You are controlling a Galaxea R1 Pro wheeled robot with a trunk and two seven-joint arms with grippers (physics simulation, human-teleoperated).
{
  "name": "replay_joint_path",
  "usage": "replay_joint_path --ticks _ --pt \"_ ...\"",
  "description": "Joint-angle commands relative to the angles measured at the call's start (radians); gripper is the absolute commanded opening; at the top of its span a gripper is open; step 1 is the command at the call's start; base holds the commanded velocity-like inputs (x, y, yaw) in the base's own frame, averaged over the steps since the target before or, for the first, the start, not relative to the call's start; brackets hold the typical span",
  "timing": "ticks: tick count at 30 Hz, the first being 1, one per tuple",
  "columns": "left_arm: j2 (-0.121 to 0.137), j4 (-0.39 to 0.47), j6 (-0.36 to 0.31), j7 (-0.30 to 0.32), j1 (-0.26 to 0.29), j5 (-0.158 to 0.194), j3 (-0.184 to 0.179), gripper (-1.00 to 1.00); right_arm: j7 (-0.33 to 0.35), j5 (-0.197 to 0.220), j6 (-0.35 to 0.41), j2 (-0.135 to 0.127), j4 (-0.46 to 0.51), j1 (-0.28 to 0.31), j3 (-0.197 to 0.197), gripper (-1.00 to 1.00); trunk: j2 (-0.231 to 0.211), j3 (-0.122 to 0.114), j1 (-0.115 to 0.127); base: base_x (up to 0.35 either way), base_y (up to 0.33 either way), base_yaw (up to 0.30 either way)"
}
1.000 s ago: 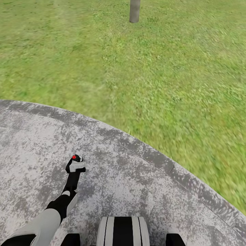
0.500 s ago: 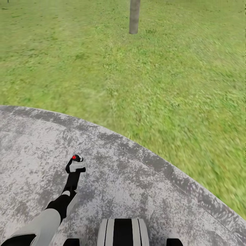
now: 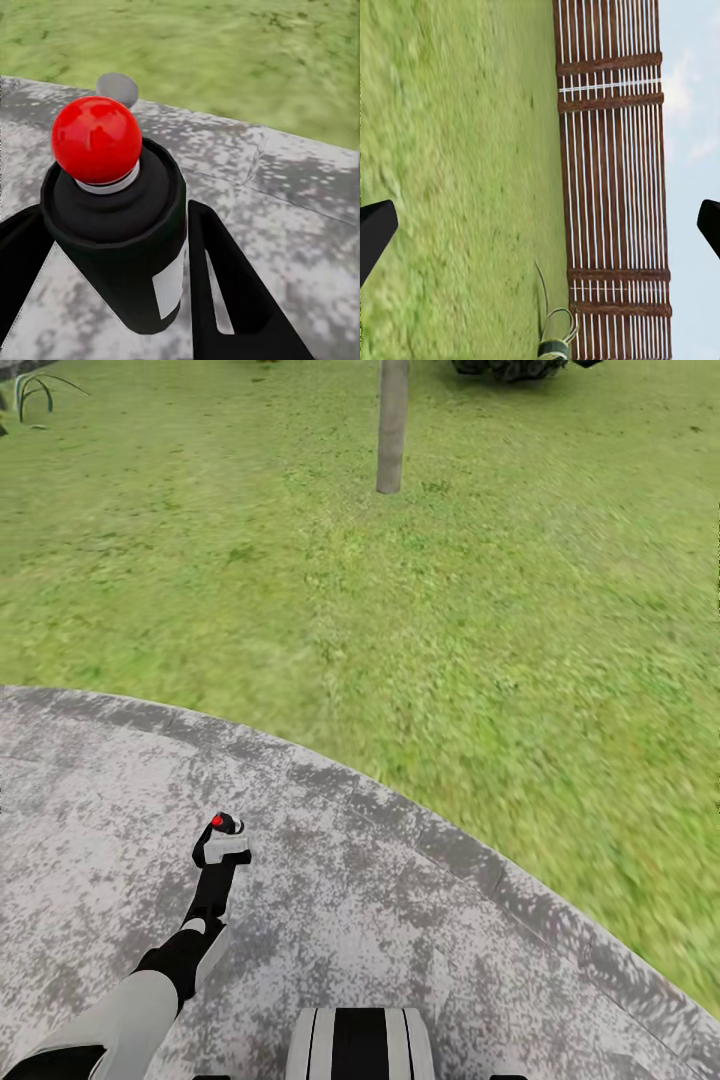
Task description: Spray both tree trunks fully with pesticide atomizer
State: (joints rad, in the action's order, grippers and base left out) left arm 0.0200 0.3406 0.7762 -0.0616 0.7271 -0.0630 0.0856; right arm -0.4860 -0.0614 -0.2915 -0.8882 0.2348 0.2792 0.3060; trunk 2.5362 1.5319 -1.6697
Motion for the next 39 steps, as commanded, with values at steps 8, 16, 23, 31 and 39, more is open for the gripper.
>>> replay_joint_path --ticks 8,16,23,31,39 --pt "0.0 0.0 0.0 -0.001 0.0 0.001 0.001 -1.0 0.011 0.009 0.001 0.026 0.008 0.0 -0.001 1.0 -0.002 -0.031 0.004 0.0 0.0 0.0" --pt "-0.009 -0.001 0.0 -0.001 0.0 0.001 0.004 -1.0 0.06 0.012 0.0 0.078 0.057 0.001 -0.001 1.0 -0.004 -0.062 0.007 0.0 0.0 0.0" --pt "-0.034 -0.005 0.0 -0.001 0.0 0.0 0.006 -1.0 0.184 0.044 0.0 0.181 0.096 0.038 0.0 1.0 -0.005 -0.089 0.01 0.0 0.0 0.0" --pt "-0.036 -0.008 -0.001 -0.001 0.0 0.0 0.006 -1.0 0.205 0.041 0.0 0.18 0.103 0.082 0.0 1.0 -0.007 -0.12 0.014 0.0 0.0 0.0" --pt "-0.037 -0.008 -0.001 -0.001 0.0 0.0 0.006 -1.0 0.205 0.044 0.001 0.136 0.108 0.165 0.002 1.0 -0.009 -0.151 0.018 0.0 0.0 0.0"
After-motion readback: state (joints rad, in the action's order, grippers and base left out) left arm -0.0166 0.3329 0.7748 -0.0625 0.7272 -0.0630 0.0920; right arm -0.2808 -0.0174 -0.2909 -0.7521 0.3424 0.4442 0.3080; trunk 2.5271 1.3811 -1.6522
